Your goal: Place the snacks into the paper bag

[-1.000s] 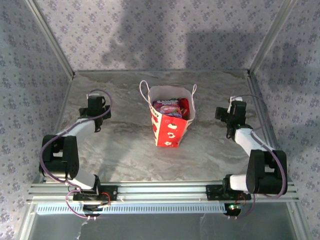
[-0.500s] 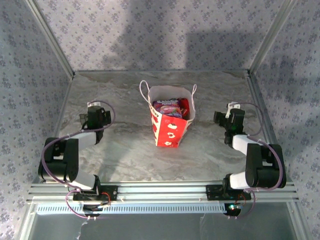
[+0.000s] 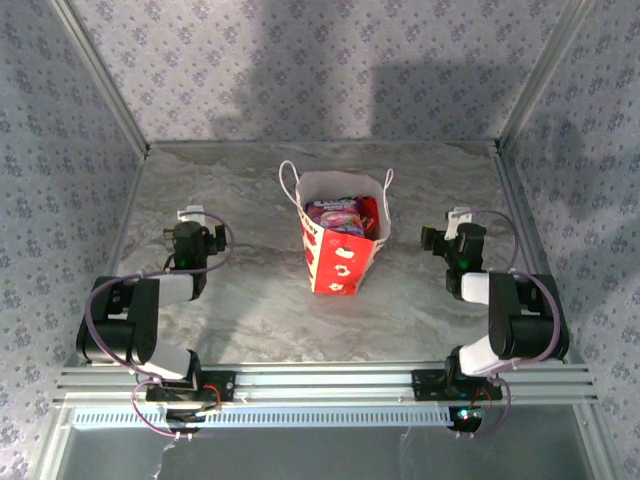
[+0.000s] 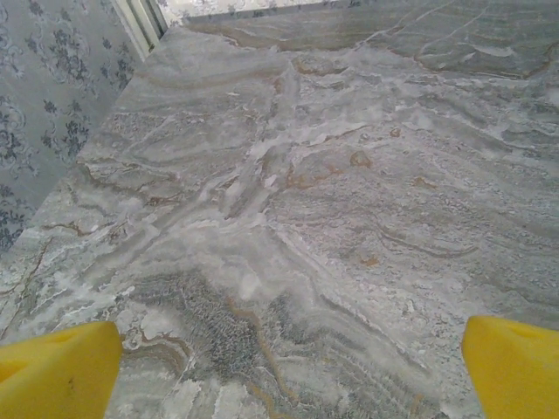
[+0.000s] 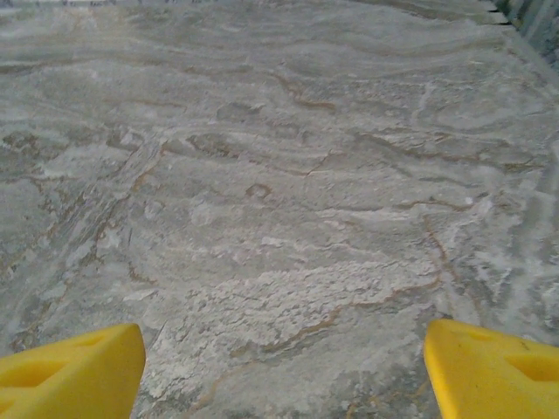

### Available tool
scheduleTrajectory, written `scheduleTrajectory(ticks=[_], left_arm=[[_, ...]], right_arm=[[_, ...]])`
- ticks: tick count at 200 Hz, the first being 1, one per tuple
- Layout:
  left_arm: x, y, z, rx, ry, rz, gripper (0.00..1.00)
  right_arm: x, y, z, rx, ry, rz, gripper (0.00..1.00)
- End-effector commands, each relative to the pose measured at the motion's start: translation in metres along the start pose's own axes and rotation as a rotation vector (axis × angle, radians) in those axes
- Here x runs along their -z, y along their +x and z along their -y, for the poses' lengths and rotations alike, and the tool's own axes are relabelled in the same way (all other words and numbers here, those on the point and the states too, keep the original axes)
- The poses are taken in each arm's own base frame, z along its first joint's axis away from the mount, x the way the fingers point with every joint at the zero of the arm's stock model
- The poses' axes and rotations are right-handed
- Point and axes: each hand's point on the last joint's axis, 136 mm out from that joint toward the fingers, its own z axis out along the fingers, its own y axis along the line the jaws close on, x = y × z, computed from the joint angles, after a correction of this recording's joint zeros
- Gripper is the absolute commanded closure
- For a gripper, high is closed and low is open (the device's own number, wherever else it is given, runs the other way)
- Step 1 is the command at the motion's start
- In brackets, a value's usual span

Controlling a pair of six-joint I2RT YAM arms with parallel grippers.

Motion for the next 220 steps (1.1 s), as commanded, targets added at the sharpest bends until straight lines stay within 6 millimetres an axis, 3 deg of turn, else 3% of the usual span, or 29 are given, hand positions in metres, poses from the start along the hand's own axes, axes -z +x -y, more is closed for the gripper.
scheduleTrajectory(ticks=[1, 34, 45, 94, 220], left_arm=[[0.000, -0.012, 0.003, 0.010, 0.022, 0.066, 0.00], [0.001, -0.011, 0.003, 0.022, 0.036, 0.073, 0.00], [0.001, -0.009, 0.002, 0.034, 0.052, 0.080, 0.00], [-0.011, 0.001, -0.004, 0.087, 0.076, 0.052, 0.00], [-0.011, 0.001, -0.005, 0.100, 0.091, 0.043, 0.00]], right_arm=[[0.000, -0.005, -0.007, 0.042, -0.028, 0.038, 0.15], [-0.001, -0.003, -0.003, 0.027, -0.008, 0.032, 0.10], [-0.002, -0.003, -0.001, 0.020, 0.002, 0.030, 0.00], [-0.002, -0.003, 0.005, 0.014, 0.040, 0.031, 0.00], [-0.002, -0.003, 0.006, 0.011, 0.053, 0.033, 0.00]])
